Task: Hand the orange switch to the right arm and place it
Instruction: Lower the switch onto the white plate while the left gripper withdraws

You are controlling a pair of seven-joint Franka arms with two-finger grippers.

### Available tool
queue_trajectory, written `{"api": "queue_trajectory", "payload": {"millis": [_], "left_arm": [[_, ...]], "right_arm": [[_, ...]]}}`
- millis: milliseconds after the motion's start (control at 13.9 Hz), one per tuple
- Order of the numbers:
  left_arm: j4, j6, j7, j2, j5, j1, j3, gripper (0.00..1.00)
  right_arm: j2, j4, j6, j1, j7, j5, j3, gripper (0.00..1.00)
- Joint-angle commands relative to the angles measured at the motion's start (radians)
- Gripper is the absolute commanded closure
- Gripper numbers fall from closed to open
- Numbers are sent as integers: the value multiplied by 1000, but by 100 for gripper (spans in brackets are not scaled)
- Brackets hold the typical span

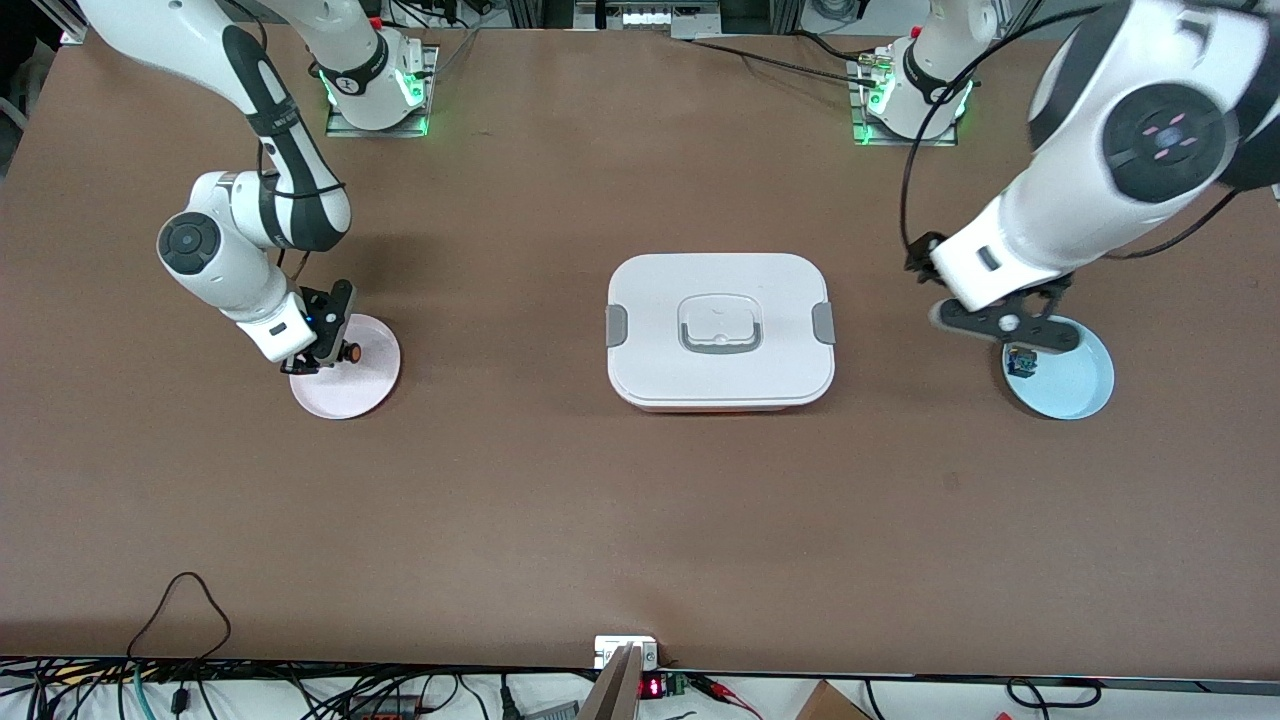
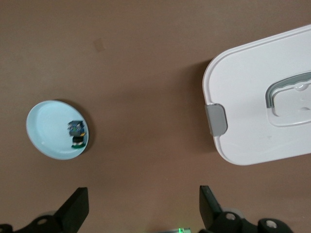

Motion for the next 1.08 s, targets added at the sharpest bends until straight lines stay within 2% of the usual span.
{"api": "queue_trajectory", "payload": {"millis": [0,72,144,216,288,360,432,505,649,793,1009], "left_arm": [[67,-74,-20,4,13,10,9,0],[62,-39,-22,-17,7,-7,82,0],[48,13,-22,-42,-51,-24,153,0],[-29,55,-10,-101,-147,-44,242,0],[-107,125,-8,-164,-179,-103,334,0],[-183,222,-8,-222,-173,-164,420,0],[-240,298,-7,-256,-173,-201,469,0],[-281,339,-5,-276,-173,-223,500,0],[-311,316,-10,-280,-170,-225,500,0],[-289,230,-11,-273,-170,-213,500,0],[-277,210,-11,-277,-170,-212,505,0]], "right_arm": [[29,-10,72,-16,-55,-13,7,100],[44,-20,101,-18,-55,-10,7,100],[53,-27,127,-17,-55,-10,7,100],[61,-33,141,-15,-55,-10,7,100],[67,-34,146,-15,-55,-10,7,100],[69,-34,129,-13,-38,-6,7,57],[64,-30,121,-12,-35,-4,7,1],[50,-30,114,-12,-35,-4,7,0],[1,-21,57,-15,-33,2,7,0],[-55,9,-21,-17,-36,5,4,0],[-100,124,-195,-20,-36,5,2,0]]}}
